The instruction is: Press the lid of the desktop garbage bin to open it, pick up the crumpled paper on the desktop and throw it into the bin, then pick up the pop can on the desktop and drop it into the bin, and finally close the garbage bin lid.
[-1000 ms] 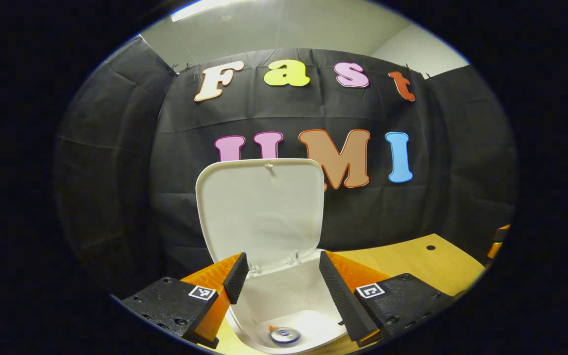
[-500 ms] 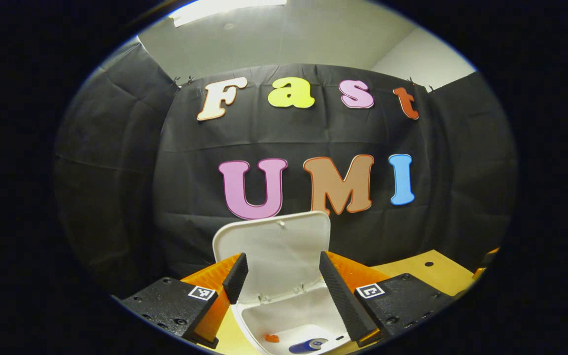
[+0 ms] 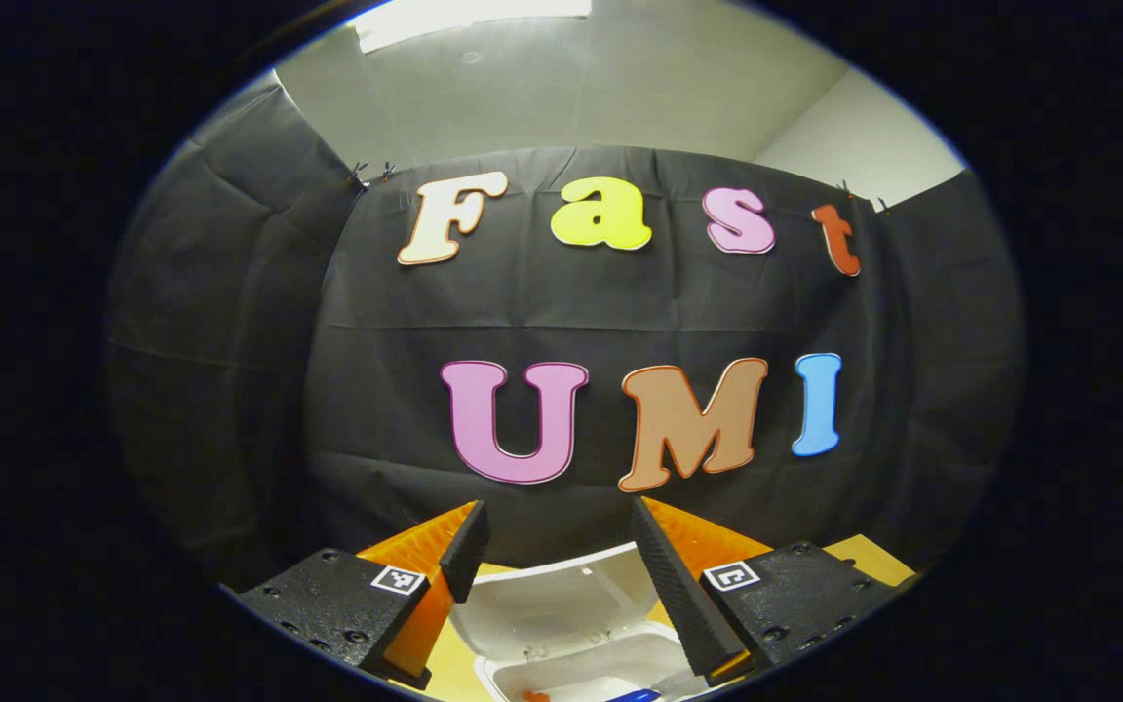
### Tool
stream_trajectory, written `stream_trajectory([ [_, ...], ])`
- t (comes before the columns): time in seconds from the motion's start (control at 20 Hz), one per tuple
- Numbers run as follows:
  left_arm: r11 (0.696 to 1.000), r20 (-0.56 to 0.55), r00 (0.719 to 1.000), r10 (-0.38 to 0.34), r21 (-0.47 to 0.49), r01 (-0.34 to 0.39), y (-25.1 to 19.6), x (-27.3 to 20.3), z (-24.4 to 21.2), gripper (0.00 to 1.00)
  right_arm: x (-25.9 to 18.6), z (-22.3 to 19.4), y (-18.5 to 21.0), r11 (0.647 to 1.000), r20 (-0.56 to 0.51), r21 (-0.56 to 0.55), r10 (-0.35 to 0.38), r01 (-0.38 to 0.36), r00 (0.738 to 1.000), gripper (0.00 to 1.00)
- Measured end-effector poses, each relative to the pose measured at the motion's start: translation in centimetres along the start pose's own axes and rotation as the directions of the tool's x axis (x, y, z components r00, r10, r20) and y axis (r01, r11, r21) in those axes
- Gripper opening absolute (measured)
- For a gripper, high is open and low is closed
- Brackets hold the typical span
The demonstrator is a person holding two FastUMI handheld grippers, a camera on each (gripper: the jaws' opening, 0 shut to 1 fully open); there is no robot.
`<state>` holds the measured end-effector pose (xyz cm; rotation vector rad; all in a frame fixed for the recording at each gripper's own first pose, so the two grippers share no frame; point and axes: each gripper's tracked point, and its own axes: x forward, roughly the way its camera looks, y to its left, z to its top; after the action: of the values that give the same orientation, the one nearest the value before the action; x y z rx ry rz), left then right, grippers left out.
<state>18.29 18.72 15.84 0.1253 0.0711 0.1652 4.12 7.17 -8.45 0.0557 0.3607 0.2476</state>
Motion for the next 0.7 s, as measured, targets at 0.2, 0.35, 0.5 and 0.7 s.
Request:
stream_trajectory([
  [0.2,1.000,-0.064,0.998,0.016,-0.006,-0.016,0.3,2.0,-1.7,0.87,-0.4,-0.6,-1.8,0.999,-0.014,0.005,-0.049,0.049,0.999,0.98],
  [0.35,0.999,-0.107,0.993,0.044,-0.012,-0.045,1.2,2.5,-3.2,0.88,-1.0,-0.9,-2.7,0.997,-0.019,0.026,-0.078,0.079,0.997,0.98],
  [0.5,0.998,-0.131,0.991,0.040,-0.039,-0.045,1.1,2.4,-4.6,0.89,-1.5,-1.4,-3.5,0.994,-0.026,0.023,-0.104,0.105,0.994,0.99],
  [0.7,0.997,-0.099,0.995,0.010,-0.079,-0.017,0.3,1.0,-4.7,0.88,-1.7,-1.4,-3.8,0.994,-0.027,0.025,-0.108,0.108,0.994,1.00],
])
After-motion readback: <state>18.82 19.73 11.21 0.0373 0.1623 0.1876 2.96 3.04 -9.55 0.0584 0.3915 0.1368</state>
